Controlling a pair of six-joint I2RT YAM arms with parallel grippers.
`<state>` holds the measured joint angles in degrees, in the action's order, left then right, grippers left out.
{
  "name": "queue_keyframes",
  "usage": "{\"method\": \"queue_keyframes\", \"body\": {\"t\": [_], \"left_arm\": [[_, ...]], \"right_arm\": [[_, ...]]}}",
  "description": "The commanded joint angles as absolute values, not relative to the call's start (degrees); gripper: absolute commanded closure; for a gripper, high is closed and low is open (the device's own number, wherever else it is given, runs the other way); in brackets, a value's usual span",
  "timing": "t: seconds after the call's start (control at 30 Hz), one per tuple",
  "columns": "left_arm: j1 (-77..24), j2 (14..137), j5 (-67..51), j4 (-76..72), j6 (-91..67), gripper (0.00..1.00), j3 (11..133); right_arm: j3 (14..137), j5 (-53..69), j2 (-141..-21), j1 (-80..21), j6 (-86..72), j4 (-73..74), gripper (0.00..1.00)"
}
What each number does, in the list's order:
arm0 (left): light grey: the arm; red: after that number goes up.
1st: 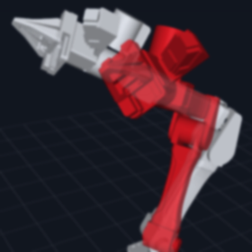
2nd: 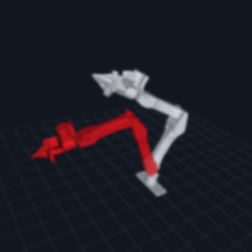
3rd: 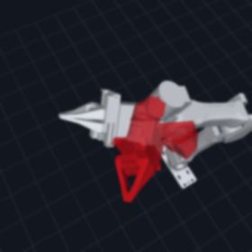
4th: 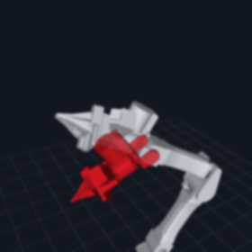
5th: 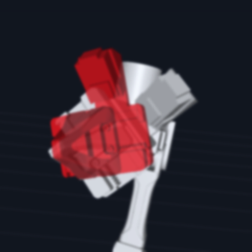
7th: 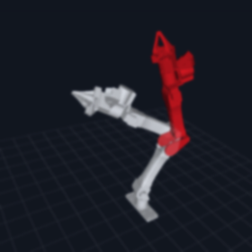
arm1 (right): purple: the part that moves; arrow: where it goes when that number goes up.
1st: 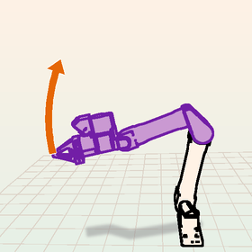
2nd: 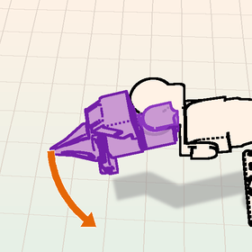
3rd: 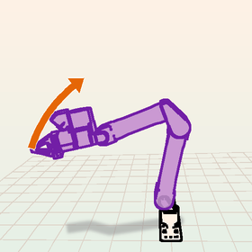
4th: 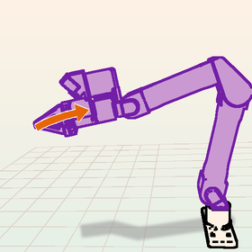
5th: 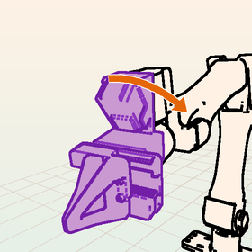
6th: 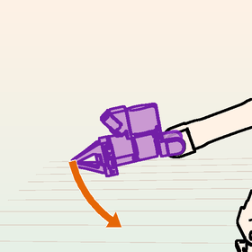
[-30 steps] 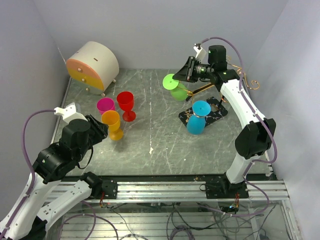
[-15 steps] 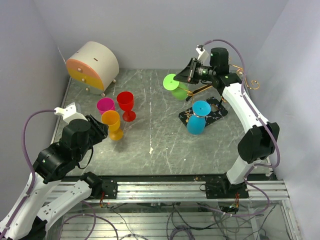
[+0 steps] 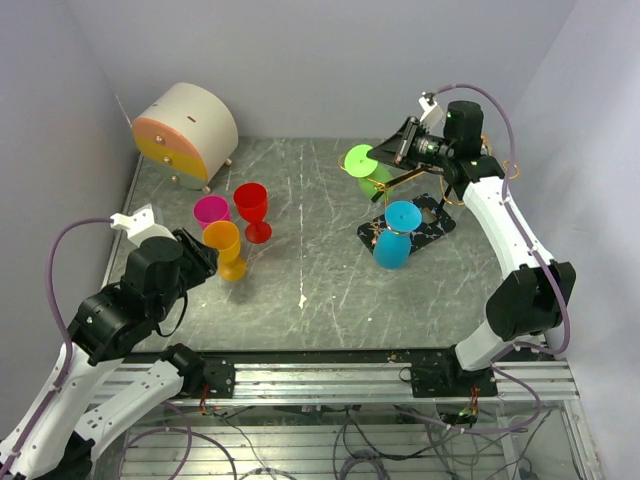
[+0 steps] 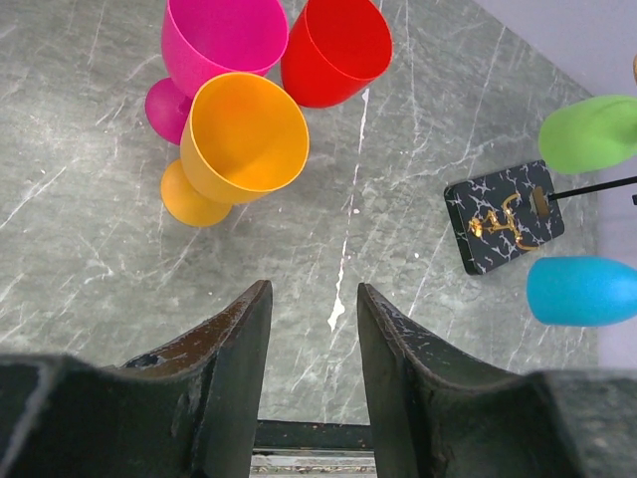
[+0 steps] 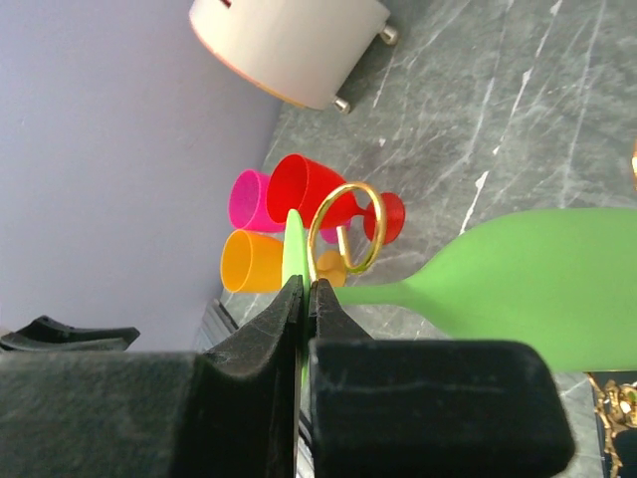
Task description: Take the wine glass off the wine glass rack
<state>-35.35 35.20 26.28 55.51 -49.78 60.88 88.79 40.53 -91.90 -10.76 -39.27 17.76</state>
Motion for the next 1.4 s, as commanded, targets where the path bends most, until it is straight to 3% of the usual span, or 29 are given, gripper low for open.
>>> {"method": "queue_keyframes", "body": {"t": [0.0,0.4,0.6,0.7,0.8,0.87,1.1,1.23,1.37], "left_arm": [[-35.1,35.9,25.2,54.0,-49.9,0.49,61.6],[-35.2,35.2,23.8,53.2,-51.2,0.48,61.5],[-35.2,34.1,21.8,51.4,-53.0,0.43,59.2],[-35.2,32.9,20.1,50.3,-54.5,0.4,57.5],[-35.1,31.6,18.3,48.5,-56.2,0.39,56.3],[-35.1,31.0,17.1,48.1,-57.4,0.39,56.3],[-35.2,28.6,12.1,47.8,-64.0,0.39,56.0],[-35.1,27.4,6.7,43.6,-69.1,0.36,54.2],[-35.2,28.3,1.1,39.2,-73.7,0.34,53.4]], "right_arm": [[91.0,39.2,-92.9,-9.3,-39.2,15.0,1.0],[102.5,49.6,-105.3,-9.5,-45.0,-1.1,1.0],[102.8,53.3,-102.5,-13.1,-37.2,-12.9,1.0],[101.1,52.6,-97.7,-17.7,-23.4,-7.9,1.0],[95.8,39.3,-88.8,-27.0,-0.9,3.5,1.0],[88.6,28.2,-81.9,-35.1,9.6,3.4,1.0],[73.6,13.9,-66.0,-44.9,15.1,0.3,1.0],[68.3,8.8,-61.8,-53.3,19.5,-0.3,1.0],[62.8,-5.6,-60.5,-64.7,25.9,-2.2,1.0]]}}
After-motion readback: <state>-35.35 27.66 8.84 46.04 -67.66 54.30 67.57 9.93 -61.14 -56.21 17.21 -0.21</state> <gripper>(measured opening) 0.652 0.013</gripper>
